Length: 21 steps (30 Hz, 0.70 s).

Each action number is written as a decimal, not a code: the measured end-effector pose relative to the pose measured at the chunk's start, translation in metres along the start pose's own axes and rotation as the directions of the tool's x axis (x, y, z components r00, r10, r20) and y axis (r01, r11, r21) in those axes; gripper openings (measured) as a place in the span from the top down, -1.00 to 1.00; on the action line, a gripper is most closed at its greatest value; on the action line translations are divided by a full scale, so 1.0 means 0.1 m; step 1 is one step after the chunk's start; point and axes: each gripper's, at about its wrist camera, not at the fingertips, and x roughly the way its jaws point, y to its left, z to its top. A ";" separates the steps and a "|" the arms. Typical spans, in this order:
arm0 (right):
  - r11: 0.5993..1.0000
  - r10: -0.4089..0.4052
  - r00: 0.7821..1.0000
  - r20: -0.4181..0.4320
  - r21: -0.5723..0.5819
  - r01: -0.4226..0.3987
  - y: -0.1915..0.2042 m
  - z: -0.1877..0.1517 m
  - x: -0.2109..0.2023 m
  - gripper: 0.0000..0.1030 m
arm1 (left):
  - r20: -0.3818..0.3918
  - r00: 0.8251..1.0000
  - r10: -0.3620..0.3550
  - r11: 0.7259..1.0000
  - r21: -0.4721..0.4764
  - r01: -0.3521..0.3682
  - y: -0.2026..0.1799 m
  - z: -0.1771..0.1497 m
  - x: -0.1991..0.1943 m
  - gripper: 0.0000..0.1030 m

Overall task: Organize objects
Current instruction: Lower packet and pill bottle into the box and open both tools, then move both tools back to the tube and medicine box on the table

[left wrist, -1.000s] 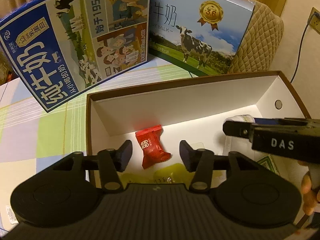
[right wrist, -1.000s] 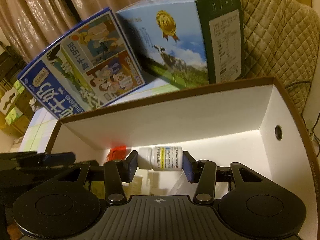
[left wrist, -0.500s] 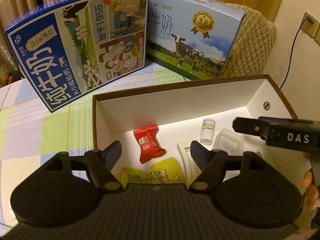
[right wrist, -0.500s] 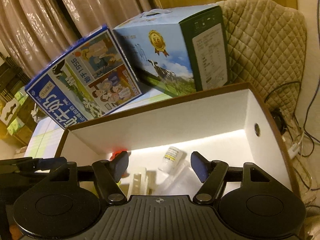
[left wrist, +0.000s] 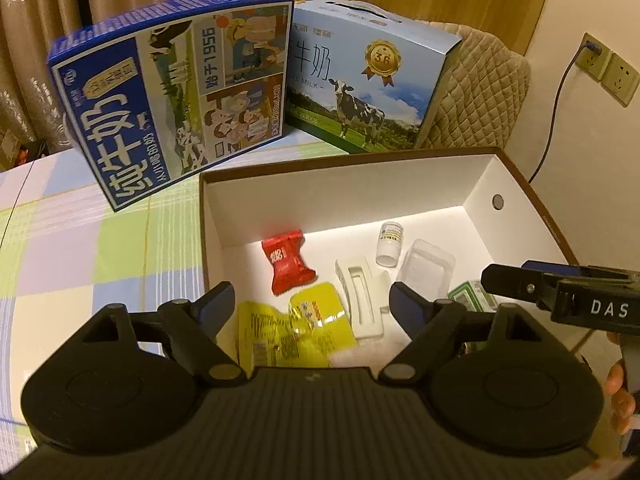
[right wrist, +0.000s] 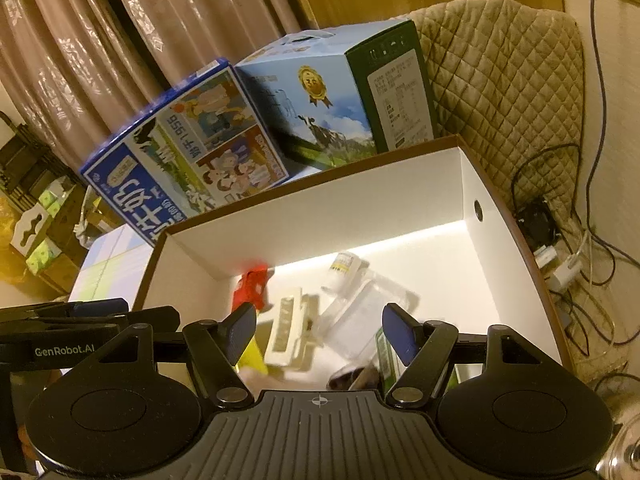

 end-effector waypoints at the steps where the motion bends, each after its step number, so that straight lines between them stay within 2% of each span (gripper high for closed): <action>1: 1.000 0.000 1.000 0.002 -0.001 0.000 0.02 -0.03 -0.04 -0.31 | 0.001 1.000 -0.001 1.000 -0.005 0.001 0.00 -0.02 -0.04 -0.59; 21: 0.998 0.044 0.999 0.007 -0.049 -0.044 0.58 -0.55 -0.54 -0.31 | 0.044 0.999 0.003 0.996 -0.088 0.001 0.33 -0.61 -0.83 -0.64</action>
